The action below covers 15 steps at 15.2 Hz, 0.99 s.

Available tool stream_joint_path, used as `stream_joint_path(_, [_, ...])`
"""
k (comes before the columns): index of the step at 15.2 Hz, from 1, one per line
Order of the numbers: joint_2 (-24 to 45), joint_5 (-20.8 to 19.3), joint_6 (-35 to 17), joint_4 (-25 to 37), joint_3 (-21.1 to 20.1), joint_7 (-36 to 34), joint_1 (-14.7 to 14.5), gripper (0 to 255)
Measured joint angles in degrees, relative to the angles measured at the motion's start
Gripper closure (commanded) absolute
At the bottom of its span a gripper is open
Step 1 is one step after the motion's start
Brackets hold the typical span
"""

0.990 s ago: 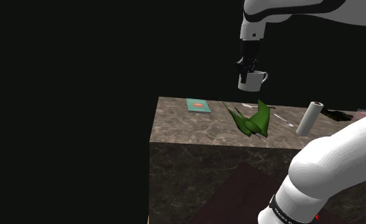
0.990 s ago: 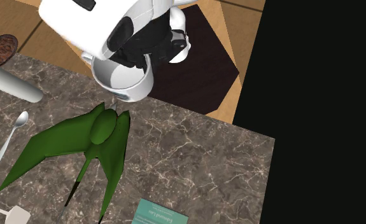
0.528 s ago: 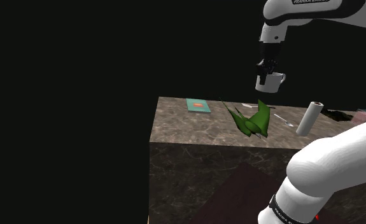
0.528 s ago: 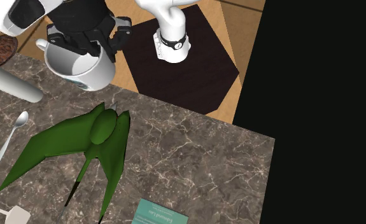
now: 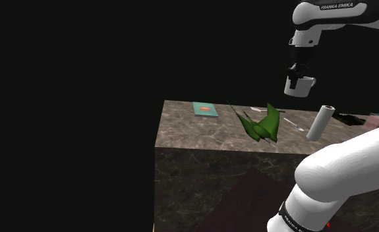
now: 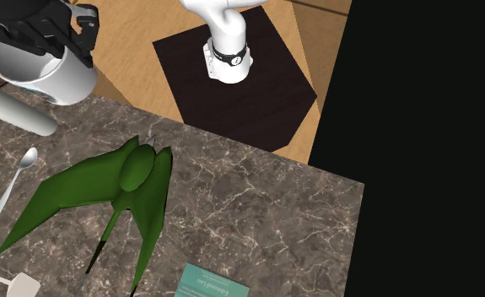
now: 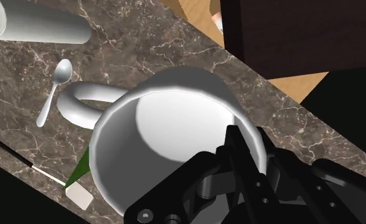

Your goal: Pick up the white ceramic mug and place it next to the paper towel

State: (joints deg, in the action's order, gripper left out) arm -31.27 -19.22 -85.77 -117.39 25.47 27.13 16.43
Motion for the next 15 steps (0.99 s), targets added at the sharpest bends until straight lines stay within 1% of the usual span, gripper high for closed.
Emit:
stream_joint_path(1, [-0.53, -0.71, 0.03, -0.12, 0.95, 1.33, 0.5, 255])
stream_joint_path(7, [1.99, -3.36, -1.35, 3.66, 8.57, 10.32, 1.99, 255])
stream_joint_path(12, [6.26, -3.92, -3.02, 8.57, 16.0, 18.39, 2.25, 255])
stream_joint_path(15, [9.68, -3.14, -4.29, 11.93, 21.08, 23.57, 1.94, 255])
